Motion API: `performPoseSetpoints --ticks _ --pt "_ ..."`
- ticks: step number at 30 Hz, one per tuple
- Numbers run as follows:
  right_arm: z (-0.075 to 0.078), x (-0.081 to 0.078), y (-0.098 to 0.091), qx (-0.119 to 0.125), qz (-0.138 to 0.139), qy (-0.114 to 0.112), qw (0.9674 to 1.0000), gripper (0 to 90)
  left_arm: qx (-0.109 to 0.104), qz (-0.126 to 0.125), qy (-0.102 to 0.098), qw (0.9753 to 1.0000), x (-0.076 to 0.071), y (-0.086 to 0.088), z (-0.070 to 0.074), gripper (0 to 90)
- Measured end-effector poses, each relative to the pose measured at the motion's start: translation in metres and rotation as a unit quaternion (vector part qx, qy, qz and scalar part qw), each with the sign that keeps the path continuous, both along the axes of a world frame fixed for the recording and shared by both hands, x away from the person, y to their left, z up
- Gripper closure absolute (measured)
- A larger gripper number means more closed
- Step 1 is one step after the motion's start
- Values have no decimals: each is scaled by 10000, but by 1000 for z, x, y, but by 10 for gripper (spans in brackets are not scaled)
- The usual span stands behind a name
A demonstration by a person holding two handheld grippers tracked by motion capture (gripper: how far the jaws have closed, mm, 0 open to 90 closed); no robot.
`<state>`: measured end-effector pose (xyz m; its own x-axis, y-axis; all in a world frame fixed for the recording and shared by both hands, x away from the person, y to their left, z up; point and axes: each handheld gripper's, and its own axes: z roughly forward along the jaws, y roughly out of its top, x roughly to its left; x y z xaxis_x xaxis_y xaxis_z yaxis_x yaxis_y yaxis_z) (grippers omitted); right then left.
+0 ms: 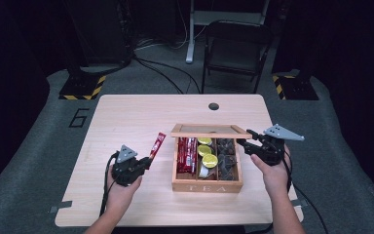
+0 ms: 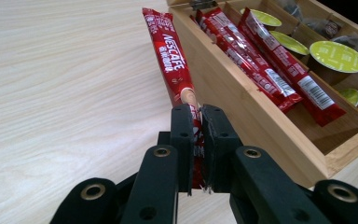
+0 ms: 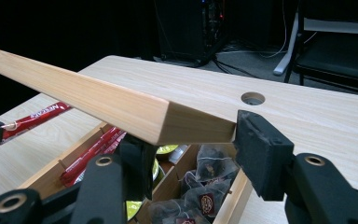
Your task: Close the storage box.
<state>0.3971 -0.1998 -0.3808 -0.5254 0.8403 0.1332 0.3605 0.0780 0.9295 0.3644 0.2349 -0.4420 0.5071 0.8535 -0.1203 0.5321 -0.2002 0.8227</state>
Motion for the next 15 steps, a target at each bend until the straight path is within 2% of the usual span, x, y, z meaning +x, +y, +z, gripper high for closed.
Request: performPoseSetpoints --ticks 5,10,15 --pt "-1 0 1 -1 -22 50 10000 487 -84 79 27 9999 1 8 -3 834" --pt "-3 0 0 -30 -9 20 10000 487 -45 124 -17 9999 0 11 -4 834" --pt "-3 -1 1 -48 -11 11 10000 485 -149 230 -25 9996 2 17 -5 834"
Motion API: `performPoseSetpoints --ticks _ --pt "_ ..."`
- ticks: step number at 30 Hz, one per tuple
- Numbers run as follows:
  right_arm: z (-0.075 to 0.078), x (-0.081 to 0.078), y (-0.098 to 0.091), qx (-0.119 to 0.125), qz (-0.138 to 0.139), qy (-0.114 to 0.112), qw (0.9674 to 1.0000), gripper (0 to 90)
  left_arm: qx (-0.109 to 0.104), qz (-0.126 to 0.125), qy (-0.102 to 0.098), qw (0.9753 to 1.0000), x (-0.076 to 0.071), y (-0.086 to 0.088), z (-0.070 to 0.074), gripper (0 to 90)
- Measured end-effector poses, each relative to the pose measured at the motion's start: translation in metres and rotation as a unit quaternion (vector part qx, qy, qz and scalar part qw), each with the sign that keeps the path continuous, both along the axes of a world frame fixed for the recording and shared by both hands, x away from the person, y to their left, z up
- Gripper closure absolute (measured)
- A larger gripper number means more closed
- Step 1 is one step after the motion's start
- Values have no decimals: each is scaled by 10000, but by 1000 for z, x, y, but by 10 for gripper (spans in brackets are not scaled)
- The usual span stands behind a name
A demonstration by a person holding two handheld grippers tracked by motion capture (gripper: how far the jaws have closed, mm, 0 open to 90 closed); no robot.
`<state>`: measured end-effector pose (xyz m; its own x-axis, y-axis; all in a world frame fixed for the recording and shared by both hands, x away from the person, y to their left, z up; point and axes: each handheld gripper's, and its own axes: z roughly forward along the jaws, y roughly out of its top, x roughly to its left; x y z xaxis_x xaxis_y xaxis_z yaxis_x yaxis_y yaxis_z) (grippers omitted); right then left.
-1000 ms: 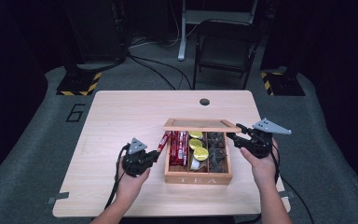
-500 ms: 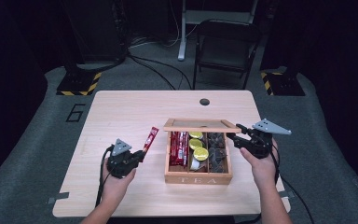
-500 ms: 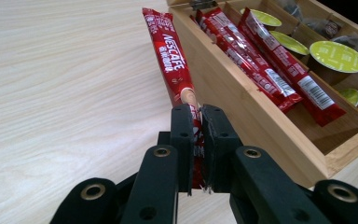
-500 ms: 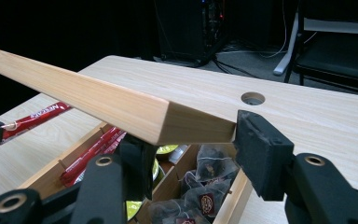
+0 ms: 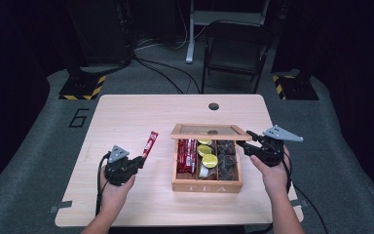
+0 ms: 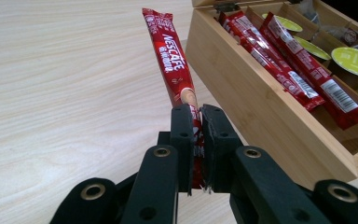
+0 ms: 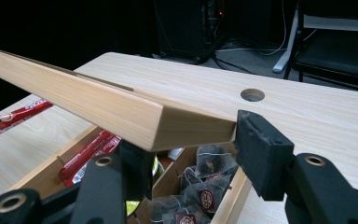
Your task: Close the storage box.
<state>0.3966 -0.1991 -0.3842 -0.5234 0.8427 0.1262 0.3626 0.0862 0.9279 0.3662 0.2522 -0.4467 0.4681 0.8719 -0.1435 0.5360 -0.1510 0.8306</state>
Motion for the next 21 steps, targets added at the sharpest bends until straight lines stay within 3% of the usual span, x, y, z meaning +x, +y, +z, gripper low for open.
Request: performPoseSetpoints --ticks 21 --pt "-5 -1 1 -95 5 26 10000 468 69 466 151 9988 15 30 -19 833"
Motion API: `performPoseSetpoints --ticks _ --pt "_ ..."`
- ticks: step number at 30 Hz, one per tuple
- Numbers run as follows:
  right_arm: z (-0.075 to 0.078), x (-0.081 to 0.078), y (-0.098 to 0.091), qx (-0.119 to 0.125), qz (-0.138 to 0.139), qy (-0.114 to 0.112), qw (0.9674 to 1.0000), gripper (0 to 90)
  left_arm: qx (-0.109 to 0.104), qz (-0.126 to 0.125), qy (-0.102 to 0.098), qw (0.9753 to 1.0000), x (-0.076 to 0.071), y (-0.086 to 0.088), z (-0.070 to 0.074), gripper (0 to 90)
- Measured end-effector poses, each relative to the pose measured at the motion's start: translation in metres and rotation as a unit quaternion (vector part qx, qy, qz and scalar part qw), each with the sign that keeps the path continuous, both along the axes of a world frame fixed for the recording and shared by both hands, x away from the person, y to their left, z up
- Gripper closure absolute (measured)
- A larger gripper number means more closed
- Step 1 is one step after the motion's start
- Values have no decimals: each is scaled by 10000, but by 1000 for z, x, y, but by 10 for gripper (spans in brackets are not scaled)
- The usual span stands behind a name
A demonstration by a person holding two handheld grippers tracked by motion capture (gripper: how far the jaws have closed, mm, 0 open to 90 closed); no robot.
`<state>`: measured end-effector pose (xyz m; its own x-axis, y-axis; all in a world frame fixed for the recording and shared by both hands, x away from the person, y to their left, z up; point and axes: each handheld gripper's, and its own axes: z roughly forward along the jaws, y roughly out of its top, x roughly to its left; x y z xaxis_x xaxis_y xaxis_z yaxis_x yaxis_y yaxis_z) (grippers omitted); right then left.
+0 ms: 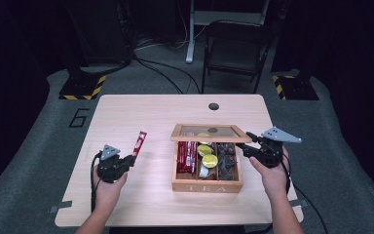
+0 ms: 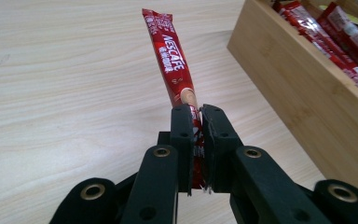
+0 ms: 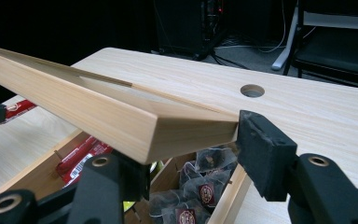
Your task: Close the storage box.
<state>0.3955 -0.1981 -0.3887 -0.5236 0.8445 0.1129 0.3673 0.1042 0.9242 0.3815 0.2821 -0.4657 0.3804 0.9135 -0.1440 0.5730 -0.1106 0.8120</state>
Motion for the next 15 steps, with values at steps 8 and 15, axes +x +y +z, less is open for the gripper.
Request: performPoseSetpoints --ticks 8,15 --pt "-1 0 0 -11 18 7 10000 465 111 222 158 9996 8 12 -15 833" --pt "-1 -1 0 -49 21 4 10000 465 105 348 291 9989 12 20 -23 833"
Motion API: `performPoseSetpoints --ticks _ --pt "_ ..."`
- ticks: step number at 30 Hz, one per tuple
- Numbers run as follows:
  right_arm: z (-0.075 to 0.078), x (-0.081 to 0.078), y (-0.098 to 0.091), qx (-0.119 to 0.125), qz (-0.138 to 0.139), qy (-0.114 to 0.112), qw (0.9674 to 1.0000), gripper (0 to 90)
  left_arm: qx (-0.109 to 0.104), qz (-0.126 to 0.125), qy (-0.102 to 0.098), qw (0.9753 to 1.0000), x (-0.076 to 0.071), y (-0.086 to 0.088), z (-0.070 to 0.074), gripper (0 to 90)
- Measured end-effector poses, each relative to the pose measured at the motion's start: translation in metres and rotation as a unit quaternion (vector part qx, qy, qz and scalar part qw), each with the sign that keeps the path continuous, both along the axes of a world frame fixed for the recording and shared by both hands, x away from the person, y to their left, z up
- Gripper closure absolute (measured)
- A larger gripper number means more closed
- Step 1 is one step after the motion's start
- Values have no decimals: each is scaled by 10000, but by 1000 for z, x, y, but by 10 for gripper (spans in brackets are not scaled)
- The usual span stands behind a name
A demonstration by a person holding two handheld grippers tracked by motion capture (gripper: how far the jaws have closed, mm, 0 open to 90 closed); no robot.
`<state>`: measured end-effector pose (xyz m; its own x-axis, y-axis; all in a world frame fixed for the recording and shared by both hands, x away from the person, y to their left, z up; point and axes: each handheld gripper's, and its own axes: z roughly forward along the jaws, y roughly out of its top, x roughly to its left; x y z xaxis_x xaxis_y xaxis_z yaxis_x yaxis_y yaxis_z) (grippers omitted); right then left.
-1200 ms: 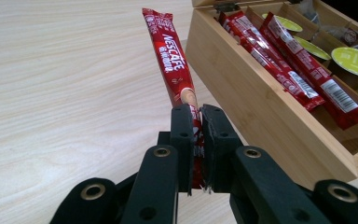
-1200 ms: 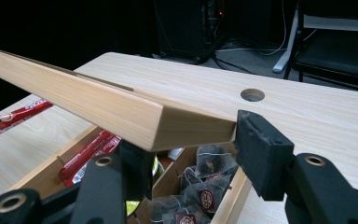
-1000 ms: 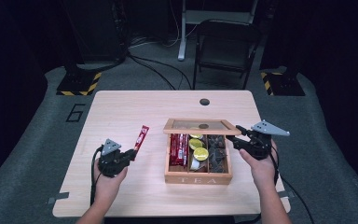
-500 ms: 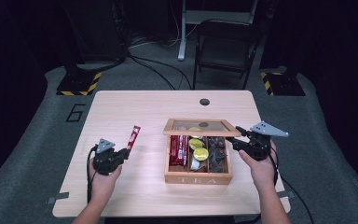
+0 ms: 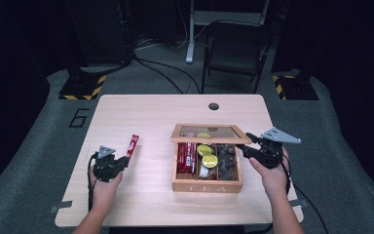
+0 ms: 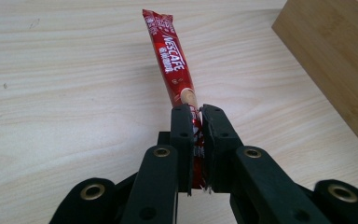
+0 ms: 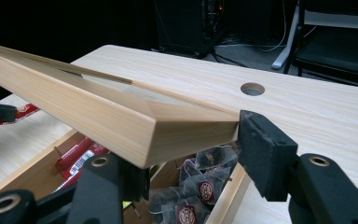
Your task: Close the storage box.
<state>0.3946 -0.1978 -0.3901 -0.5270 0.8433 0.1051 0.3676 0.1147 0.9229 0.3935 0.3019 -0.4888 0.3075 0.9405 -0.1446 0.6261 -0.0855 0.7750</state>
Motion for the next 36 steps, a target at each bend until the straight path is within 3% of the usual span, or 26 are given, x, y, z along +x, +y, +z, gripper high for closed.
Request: performPoseSetpoints --ticks 4,8,15,25,36 --pt "-1 0 0 8 -8 9 10000 464 1 86 42 10000 2 3 -5 833" --pt "-1 -1 0 25 4 12 10000 463 76 65 266 9996 5 5 -9 833" --pt "-1 -1 0 5 -6 6 10000 463 174 66 298 9994 6 3 -14 832" --pt "-2 -1 0 -7 8 -4 10000 462 295 15 546 9981 9 3 -25 821" --pt "-2 -1 0 -12 8 0 10000 463 283 74 605 9977 9 5 -27 762"
